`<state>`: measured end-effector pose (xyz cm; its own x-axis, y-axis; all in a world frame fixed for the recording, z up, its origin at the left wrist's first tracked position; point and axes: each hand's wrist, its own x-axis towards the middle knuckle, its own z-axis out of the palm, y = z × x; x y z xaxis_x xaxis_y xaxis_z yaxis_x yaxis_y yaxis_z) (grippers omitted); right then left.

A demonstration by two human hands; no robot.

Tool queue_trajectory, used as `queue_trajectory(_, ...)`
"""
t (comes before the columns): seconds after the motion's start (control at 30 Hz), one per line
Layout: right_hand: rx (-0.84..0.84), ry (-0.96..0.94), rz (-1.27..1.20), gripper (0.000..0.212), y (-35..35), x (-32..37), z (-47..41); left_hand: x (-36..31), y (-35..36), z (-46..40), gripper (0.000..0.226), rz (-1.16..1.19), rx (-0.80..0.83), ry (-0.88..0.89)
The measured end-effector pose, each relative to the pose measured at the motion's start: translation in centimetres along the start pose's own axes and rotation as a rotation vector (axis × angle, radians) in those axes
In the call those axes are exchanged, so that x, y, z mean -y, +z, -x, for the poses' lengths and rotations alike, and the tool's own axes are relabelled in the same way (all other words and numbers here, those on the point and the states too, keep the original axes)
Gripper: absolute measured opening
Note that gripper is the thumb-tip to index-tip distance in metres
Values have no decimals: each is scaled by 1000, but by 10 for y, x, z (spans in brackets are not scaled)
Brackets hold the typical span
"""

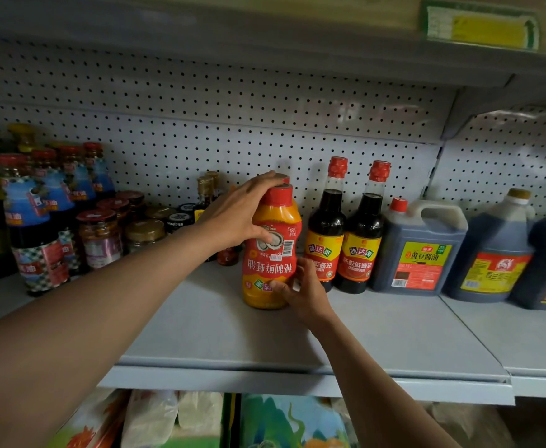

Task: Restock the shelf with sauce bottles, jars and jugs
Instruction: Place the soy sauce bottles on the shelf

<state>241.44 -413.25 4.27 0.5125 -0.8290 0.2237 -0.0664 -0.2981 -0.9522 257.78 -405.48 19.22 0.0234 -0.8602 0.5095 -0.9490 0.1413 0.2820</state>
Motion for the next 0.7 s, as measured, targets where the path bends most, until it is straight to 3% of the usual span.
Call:
queue_trajectory(0.4,-8,11,-81,56,9,-8,-25,9,11,-17,117,-213,-13,43)
queue_trajectory(0.7,-18,42,-76,56,19,-12,-53,31,18,-39,116,-236,-48,42)
